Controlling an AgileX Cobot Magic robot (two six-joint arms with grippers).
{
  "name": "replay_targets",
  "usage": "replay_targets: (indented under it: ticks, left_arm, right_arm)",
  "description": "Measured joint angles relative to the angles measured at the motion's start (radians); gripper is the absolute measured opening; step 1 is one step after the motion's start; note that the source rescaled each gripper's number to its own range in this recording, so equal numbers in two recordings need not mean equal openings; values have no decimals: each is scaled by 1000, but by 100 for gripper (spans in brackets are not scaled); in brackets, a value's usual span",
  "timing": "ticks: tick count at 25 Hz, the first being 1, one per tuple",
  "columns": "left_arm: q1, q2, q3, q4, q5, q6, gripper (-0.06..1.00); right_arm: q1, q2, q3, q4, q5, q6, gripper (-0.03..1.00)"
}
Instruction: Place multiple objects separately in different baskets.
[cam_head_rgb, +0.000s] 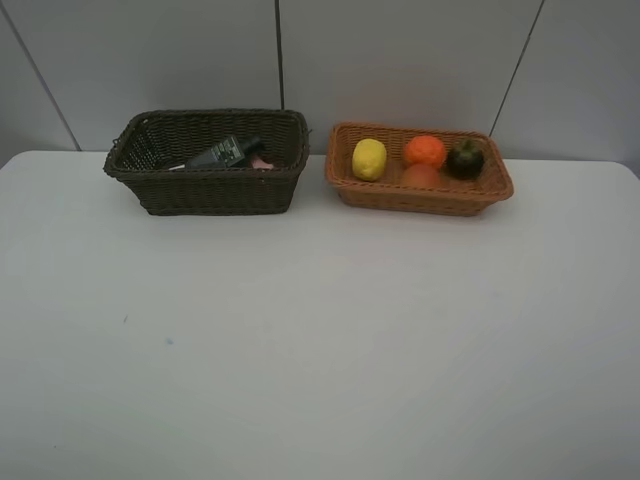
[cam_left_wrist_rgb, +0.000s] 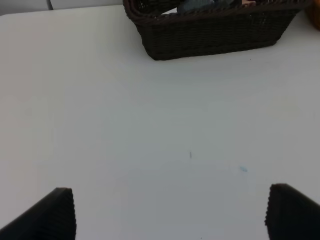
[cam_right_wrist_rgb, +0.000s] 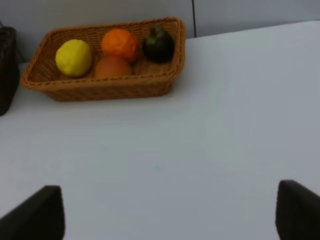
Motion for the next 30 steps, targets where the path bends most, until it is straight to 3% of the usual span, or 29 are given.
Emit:
replay_targets:
  ticks: [30]
  left_arm:
    - [17,0,0,0,0,0,100]
  right_arm:
    - [0,0,0,27,0,-12,100]
